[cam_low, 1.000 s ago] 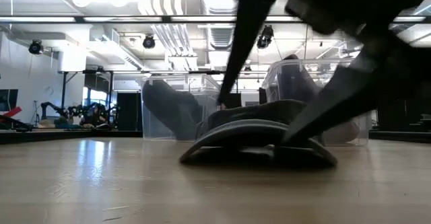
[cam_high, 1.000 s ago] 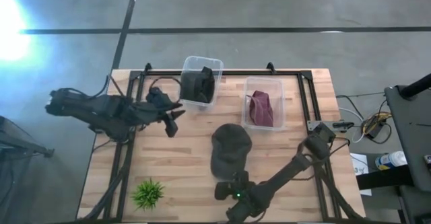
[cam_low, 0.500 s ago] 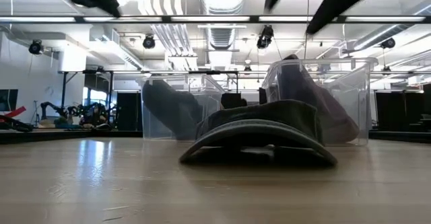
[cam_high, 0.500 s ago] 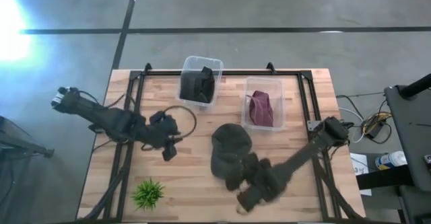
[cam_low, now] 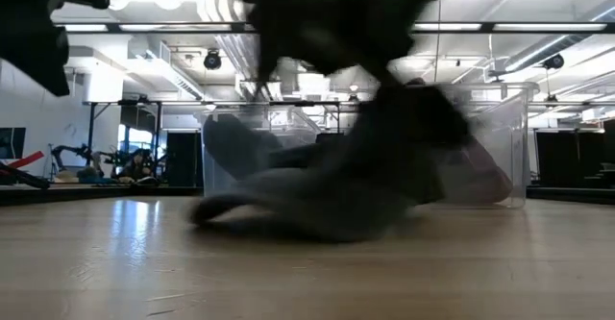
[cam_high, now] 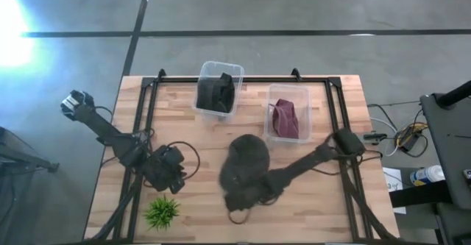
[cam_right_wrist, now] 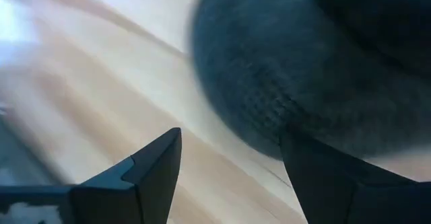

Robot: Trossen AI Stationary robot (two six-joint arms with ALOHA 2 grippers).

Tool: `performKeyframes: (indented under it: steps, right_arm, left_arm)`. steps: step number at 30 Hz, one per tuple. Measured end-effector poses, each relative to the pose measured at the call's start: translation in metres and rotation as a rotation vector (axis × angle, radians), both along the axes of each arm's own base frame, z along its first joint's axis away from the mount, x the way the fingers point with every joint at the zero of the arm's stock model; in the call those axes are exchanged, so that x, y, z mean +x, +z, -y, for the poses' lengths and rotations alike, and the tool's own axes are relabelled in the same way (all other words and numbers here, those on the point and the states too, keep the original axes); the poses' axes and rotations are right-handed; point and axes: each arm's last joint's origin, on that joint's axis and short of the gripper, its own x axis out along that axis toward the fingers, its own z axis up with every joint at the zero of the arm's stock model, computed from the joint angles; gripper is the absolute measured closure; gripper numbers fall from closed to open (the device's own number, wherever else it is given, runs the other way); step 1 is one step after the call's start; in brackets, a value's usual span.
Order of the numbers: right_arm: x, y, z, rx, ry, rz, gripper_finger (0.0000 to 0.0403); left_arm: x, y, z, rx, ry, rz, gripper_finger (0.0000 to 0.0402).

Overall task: Pick & Place hat
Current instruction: Put the black cap into the left transparent bin

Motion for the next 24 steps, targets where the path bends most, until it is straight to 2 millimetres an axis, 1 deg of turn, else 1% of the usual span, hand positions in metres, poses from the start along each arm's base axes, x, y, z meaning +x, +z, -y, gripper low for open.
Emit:
performKeyframes:
  steps: [3, 4, 6, 8, 11, 14, 16, 18, 20, 22, 24]
  right_arm:
    - [0.033, -0.006, 0.016, 0.002, 0.038, 0.232, 0.0156]
    - [0.043, -0.005, 0.023, 0.003, 0.032, 0.3, 0.0156]
    - [0.057, 0.0, 0.039, -0.016, 0.018, 0.39, 0.0156]
    - [0.064, 0.011, 0.051, -0.04, 0.013, 0.445, 0.0156]
    - [0.062, 0.032, 0.058, -0.093, 0.045, 0.461, 0.0156]
    - [0.047, 0.052, 0.061, -0.154, 0.063, 0.379, 0.0156]
    - [0.031, 0.061, 0.062, -0.226, 0.041, 0.273, 0.0156]
    - [0.019, 0.061, 0.066, -0.291, -0.018, 0.169, 0.0156]
    - [0.01, 0.056, 0.071, -0.324, -0.062, 0.074, 0.0156]
    - [0.01, 0.052, 0.074, -0.317, -0.085, 0.045, 0.0156]
    - [0.015, 0.047, 0.079, -0.28, -0.096, 0.052, 0.0156]
  left_arm:
    - [-0.001, -0.005, 0.002, -0.02, 0.014, 0.007, 0.0284]
    - [-0.001, -0.006, 0.001, -0.021, 0.018, 0.005, 0.0284]
    - [-0.001, -0.007, 0.001, -0.024, 0.024, 0.006, 0.0284]
    - [-0.001, -0.006, 0.001, -0.025, 0.032, 0.011, 0.0284]
    - [-0.001, -0.007, 0.001, -0.043, 0.059, 0.01, 0.0284]
    - [-0.001, -0.01, 0.001, -0.077, 0.124, 0.007, 0.0284]
    - [-0.004, -0.016, -0.001, -0.088, 0.184, -0.001, 0.0284]
    - [-0.007, -0.026, -0.003, -0.102, 0.264, 0.003, 0.0284]
    - [-0.01, -0.037, -0.004, -0.133, 0.349, 0.014, 0.0284]
    - [-0.012, -0.05, -0.004, -0.191, 0.416, 0.049, 0.0284]
    - [-0.012, -0.062, -0.005, -0.268, 0.469, 0.099, 0.0284]
